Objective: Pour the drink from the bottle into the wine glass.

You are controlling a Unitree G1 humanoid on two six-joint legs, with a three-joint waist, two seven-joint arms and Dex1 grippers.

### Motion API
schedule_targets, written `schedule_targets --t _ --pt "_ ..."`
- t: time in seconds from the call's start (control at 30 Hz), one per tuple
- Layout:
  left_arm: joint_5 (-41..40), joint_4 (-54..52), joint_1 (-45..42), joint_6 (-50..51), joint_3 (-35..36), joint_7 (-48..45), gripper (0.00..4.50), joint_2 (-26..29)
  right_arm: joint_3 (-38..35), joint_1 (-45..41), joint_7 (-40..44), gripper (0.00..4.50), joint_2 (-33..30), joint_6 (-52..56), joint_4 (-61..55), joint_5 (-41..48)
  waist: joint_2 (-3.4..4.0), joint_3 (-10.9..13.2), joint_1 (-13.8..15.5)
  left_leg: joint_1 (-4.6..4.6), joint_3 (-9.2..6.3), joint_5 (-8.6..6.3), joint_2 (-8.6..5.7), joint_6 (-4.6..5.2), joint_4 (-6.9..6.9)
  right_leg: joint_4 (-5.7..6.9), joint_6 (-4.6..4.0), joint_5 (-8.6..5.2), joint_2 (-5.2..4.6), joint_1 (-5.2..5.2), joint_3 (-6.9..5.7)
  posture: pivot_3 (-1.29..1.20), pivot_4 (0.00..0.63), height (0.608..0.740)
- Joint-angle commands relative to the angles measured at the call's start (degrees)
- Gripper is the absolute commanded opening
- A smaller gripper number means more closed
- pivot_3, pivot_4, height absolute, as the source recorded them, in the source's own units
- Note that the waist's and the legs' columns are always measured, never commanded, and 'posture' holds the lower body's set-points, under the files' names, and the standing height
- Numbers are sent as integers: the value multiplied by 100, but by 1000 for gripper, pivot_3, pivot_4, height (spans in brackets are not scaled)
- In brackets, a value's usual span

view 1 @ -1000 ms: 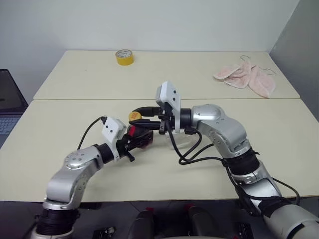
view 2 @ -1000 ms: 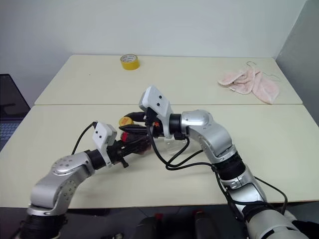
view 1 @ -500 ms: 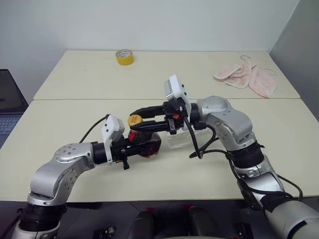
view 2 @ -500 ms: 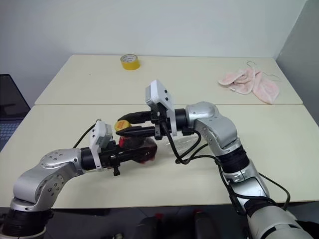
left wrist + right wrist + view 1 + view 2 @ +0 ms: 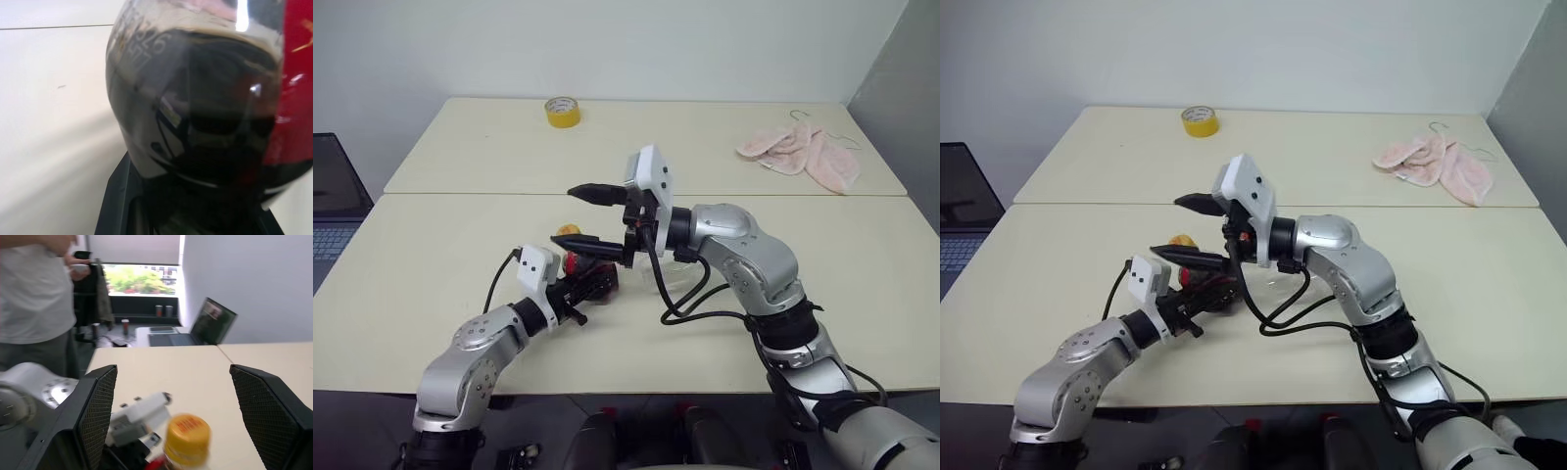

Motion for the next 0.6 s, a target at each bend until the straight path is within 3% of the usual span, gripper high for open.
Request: schedule_targets --t 0.03,0.13,0.6 --pt "441 -65 -98 -590 262 576 796 -196 -28 42 -601 3982 154 -104 -191 -274 0 0 -3 0 0 0 0 0 -1 0 0 0 0 0 0 0 150 740" --pt "855 193 -173 -950 311 926 795 -278 54 60 -1023 3982 303 -6 -93 -513 0 0 -19 0 1 5 1 -8 -2 2 0 0 1 -2 0 0 150 740" --pt "1440 334 -427 -952 -89 1107 794 -288 724 -131 -1260 3982 632 21 277 -986 -2 -1 -17 1 2 5 -1 -9 -1 1 0 0 1 0 -2 0 150 740"
